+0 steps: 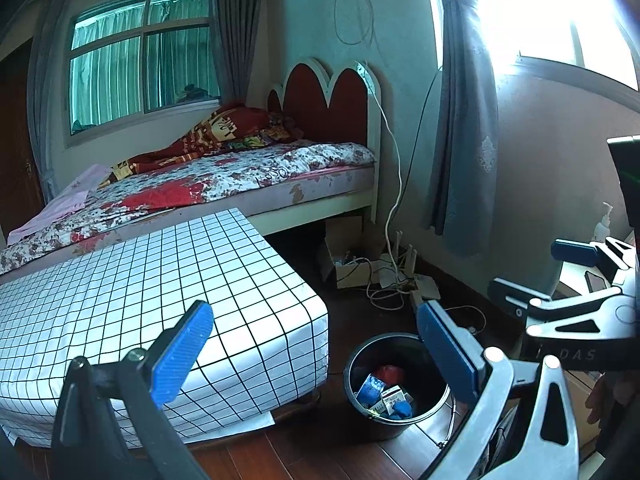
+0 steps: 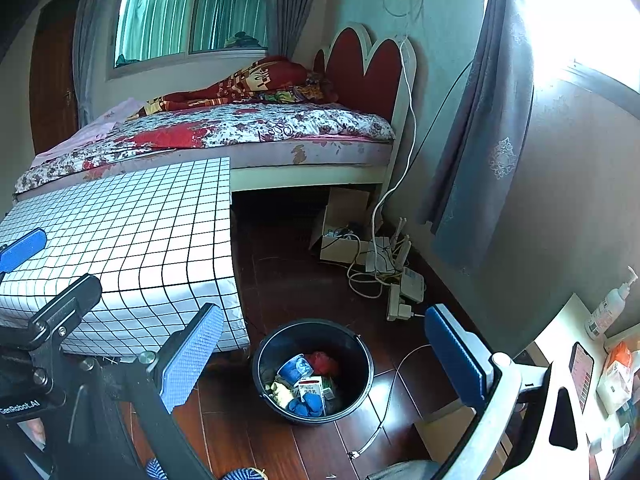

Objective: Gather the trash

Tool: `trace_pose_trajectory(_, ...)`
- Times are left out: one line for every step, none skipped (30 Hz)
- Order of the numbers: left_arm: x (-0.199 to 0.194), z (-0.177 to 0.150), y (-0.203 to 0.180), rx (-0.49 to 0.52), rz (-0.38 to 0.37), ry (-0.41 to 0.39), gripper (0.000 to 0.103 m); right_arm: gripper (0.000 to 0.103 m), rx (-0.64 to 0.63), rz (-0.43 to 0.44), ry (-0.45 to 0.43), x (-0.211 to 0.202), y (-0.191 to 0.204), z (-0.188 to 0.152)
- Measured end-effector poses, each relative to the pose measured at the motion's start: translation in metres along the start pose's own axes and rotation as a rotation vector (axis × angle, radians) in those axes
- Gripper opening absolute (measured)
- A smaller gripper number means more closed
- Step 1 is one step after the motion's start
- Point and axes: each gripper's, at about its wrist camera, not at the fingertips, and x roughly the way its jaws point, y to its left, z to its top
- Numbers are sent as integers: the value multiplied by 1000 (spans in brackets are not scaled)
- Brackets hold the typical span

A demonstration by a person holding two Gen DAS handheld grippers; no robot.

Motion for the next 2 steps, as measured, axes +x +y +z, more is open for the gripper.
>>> trace_pose_trajectory(0,0,0,-1,-3,-3,102,102,0,1,1,0,0,-1)
trace_pose_trajectory(1,0,0,-1,-7,0,102,102,1,1,2,1,0,-1)
